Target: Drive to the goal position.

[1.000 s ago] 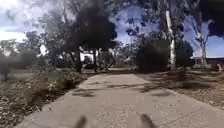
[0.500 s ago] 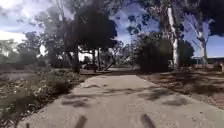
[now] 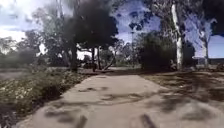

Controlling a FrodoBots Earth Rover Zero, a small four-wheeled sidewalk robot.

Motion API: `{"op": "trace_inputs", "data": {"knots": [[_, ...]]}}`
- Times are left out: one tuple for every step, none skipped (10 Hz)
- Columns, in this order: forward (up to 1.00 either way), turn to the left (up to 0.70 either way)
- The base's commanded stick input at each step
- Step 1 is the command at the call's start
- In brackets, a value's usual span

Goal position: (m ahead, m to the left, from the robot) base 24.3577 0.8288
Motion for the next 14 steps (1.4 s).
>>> {"op": "trace_inputs", "data": {"knots": [[1.0,0.0],[1.0,0.0],[1.0,0.0],[1.0,0.0],[1.0,0.0],[1.0,0.0],[1.0,0.0],[1.0,0.0],[1.0,0.0],[1.0,0.0],[1.0,0.0],[1.0,0.0],[1.0,0.0],[1.0,0.0]]}}
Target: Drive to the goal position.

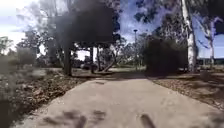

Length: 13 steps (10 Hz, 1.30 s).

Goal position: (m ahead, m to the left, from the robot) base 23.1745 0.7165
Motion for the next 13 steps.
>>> {"op": "trace_inputs", "data": {"knots": [[1.0,0.0],[1.0,0.0],[1.0,0.0],[1.0,0.0],[1.0,0.0],[1.0,0.0],[1.0,-0.33],[1.0,-0.4],[1.0,-0.4],[1.0,-0.27],[1.0,0.0],[1.0,0.0],[1.0,0.0]]}}
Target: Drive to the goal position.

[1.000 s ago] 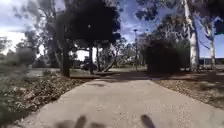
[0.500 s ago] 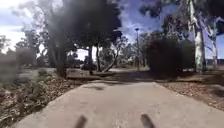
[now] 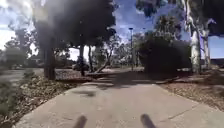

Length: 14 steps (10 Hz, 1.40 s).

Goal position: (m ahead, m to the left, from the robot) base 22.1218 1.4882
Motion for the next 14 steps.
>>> {"op": "trace_inputs", "data": {"knots": [[1.0,0.0],[1.0,0.0],[1.0,0.0],[1.0,0.0],[1.0,0.0],[1.0,0.0],[1.0,0.0],[1.0,0.0],[1.0,0.0],[1.0,0.0],[1.0,0.0],[1.0,0.0],[1.0,0.0],[1.0,0.0]]}}
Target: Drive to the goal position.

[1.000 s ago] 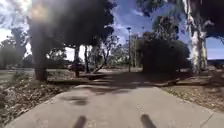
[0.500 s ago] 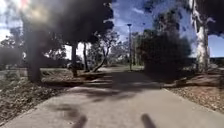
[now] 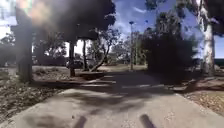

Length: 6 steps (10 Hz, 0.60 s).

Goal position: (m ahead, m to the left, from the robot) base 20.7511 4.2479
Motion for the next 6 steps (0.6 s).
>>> {"op": "trace_inputs", "data": {"knots": [[1.0,-0.4],[1.0,-0.37],[1.0,-0.03],[1.0,0.0],[1.0,0.0],[1.0,0.0]]}}
